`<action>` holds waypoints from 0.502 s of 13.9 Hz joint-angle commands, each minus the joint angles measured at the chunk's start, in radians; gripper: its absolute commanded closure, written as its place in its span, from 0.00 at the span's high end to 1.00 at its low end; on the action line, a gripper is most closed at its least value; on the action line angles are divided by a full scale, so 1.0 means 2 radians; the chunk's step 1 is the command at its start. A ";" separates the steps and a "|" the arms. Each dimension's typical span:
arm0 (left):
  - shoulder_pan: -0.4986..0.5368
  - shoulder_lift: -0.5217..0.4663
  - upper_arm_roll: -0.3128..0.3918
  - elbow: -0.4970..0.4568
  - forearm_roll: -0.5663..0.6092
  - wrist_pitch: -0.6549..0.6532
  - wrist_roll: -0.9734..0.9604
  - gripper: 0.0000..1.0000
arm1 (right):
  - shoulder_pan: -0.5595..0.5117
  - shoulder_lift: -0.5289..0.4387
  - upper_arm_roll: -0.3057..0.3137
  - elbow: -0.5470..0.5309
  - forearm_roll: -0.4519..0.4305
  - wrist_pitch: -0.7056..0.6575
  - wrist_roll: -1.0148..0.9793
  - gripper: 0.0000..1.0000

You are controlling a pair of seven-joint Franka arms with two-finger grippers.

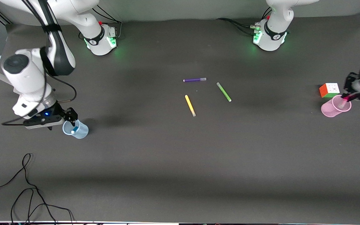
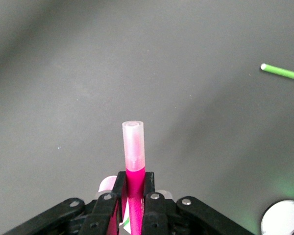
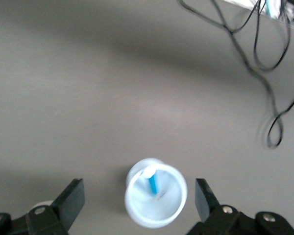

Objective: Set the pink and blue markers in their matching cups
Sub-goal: 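Lower the pink marker into the pink cup while the right gripper withdraws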

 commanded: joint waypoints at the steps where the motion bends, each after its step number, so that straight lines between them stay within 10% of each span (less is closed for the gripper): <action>1: 0.047 0.002 -0.006 -0.025 -0.043 0.039 0.154 0.00 | 0.001 -0.008 0.010 0.080 0.056 -0.138 -0.001 1.00; 7: 0.114 0.063 -0.006 -0.028 -0.111 0.032 0.349 0.00 | -0.004 -0.093 0.015 0.123 0.074 -0.285 0.006 1.00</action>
